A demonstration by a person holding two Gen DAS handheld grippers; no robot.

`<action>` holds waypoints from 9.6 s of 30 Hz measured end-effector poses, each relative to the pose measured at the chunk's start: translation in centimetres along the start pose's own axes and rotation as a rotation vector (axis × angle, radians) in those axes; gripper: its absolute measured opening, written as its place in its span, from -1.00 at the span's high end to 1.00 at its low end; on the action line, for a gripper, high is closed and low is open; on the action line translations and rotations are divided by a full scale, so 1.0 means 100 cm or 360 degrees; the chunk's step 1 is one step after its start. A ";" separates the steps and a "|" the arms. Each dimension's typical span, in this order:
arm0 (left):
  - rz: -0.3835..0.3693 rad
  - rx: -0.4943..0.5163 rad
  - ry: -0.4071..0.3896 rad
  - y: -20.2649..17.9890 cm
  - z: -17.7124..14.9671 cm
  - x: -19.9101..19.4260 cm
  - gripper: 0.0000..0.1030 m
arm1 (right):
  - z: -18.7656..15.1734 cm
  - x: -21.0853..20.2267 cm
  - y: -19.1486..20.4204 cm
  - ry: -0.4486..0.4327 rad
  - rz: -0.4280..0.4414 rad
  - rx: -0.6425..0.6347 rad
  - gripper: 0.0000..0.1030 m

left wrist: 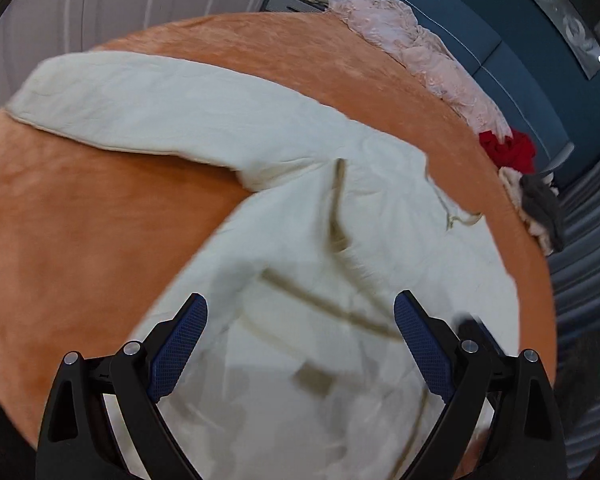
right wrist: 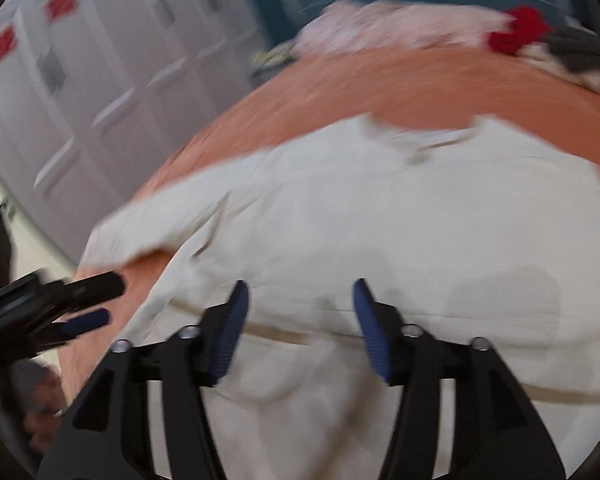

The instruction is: Fold large clothes

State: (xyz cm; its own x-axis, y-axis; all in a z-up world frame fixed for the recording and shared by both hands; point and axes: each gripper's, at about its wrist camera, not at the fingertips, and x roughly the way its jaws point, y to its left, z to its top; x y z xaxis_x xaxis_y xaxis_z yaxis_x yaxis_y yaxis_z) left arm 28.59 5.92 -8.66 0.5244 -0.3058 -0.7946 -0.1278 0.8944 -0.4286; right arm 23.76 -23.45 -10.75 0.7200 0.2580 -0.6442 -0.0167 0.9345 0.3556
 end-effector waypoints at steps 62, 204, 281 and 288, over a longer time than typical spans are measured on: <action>0.0225 0.0809 -0.0186 -0.123 -0.050 0.129 -0.29 | -0.012 0.056 -0.073 0.0025 -0.0601 0.0046 0.28; 0.0319 0.0760 -0.0207 -0.108 0.016 0.146 0.68 | 0.012 0.042 -0.109 0.0025 -0.0710 0.0034 0.18; -0.0289 0.0924 0.0402 -0.336 0.074 0.297 -0.15 | 0.130 0.093 -0.261 -0.0108 -0.0345 0.0714 0.31; -0.0293 0.1089 0.0294 -0.342 0.062 0.296 0.98 | 0.128 0.094 -0.263 -0.0141 -0.0357 0.0700 0.33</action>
State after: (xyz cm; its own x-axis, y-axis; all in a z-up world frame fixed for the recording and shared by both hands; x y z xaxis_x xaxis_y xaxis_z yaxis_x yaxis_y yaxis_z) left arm 53.66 -31.74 -14.83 0.3284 -0.4667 -0.8212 0.5350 0.8084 -0.2455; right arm 39.83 -48.72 -17.53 0.7287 0.0227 -0.6845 0.4260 0.7675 0.4790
